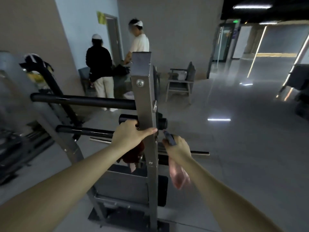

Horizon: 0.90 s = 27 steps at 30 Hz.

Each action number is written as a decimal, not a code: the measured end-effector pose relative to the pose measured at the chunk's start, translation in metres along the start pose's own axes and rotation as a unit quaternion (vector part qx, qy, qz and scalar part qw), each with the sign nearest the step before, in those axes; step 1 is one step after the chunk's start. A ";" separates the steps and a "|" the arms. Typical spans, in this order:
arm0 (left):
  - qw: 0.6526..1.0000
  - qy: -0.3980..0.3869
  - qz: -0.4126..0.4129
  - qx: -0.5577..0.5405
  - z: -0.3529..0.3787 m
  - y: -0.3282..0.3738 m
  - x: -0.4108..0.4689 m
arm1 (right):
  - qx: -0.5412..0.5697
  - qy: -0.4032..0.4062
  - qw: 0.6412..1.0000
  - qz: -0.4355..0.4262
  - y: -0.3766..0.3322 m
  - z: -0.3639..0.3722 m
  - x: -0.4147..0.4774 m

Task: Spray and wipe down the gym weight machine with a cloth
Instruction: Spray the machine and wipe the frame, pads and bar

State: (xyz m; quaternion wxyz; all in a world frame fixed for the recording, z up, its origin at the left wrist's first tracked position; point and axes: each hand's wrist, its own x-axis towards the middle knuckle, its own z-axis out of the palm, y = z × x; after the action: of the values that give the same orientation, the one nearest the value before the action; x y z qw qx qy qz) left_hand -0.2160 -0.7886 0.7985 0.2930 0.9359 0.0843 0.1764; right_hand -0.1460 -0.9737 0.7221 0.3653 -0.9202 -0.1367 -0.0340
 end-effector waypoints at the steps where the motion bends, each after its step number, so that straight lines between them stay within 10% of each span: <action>1: 1.000 0.024 0.002 0.005 -0.003 0.007 -0.003 | 0.009 0.004 1.000 -0.005 -0.004 -0.006 0.001; 18: 0.994 0.055 -0.084 0.034 -0.005 0.035 0.006 | 0.148 0.092 0.970 -0.171 -0.073 -0.108 0.021; 27: 0.993 0.081 -0.082 0.027 0.003 0.044 -0.010 | 0.078 -0.003 0.992 -0.094 -0.020 -0.086 0.011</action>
State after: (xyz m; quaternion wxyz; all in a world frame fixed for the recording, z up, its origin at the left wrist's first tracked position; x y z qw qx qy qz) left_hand -0.2220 -0.8287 0.8186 0.2732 0.9160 0.1893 0.2249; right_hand -0.1375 -1.0155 0.8004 0.4310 -0.8719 -0.2261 -0.0543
